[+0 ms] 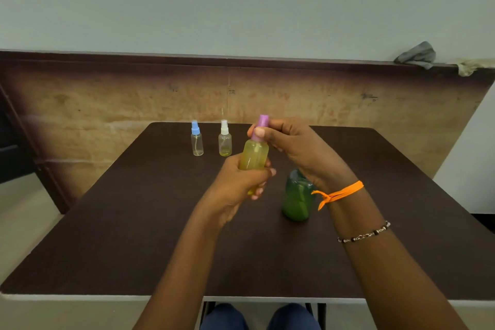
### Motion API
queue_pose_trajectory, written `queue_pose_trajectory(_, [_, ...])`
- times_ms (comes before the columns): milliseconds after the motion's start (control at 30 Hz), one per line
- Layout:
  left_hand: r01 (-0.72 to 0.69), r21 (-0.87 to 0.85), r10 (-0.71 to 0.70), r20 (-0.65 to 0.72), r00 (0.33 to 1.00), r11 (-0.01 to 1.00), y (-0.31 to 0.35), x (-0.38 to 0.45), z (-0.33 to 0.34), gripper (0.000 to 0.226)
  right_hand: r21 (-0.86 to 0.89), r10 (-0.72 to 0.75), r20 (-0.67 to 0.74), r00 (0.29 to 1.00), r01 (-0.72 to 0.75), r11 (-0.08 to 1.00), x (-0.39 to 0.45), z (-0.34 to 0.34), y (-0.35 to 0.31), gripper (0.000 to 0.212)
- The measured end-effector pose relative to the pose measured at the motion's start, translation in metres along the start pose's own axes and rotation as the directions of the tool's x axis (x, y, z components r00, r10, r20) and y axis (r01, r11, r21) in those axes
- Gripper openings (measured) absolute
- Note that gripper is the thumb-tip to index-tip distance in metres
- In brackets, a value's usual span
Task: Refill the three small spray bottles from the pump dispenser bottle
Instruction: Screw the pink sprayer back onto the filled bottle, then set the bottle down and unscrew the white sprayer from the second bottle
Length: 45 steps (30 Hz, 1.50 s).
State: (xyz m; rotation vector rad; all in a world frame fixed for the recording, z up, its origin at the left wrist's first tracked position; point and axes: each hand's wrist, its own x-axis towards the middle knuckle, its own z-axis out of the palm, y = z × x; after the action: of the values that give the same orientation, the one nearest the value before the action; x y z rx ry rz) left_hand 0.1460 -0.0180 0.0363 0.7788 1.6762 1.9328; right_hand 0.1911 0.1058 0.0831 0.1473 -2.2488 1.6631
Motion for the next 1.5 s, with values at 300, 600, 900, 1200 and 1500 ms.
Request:
queue_pose_trajectory(300, [-0.064,0.396,0.208,-0.331,0.921,0.916,-0.029,0.016,-0.006,0.022,-0.033,0.039,-0.304,0.952,-0.052,0.998,0.011,0.027,0.033,0.022])
queue_pose_trajectory(600, [-0.133,0.490,0.182,-0.055,0.982,0.862,-0.054,0.039,-0.042,0.062,0.108,0.164,-0.275,0.947,-0.139,0.984,0.024,0.056,0.089,0.021])
queue_pose_trajectory(900, [0.077,0.295,0.005,-0.266,0.964,0.952,-0.073,0.079,-0.078,0.060,-0.048,0.255,-0.625,0.738,-0.362,0.931,0.099,0.044,0.175,0.026])
queue_pose_trajectory(1200, [0.095,0.277,-0.003,-0.314,0.949,0.956,-0.089,0.106,-0.098,0.041,-0.164,0.138,-0.835,0.533,-0.479,0.863,0.154,0.022,0.225,0.023])
queue_pose_trajectory(1500, [0.087,0.215,0.001,-0.378,0.926,0.973,-0.094,0.114,-0.109,0.037,-0.155,0.152,-0.848,0.507,-0.512,0.845,0.153,0.017,0.234,0.042])
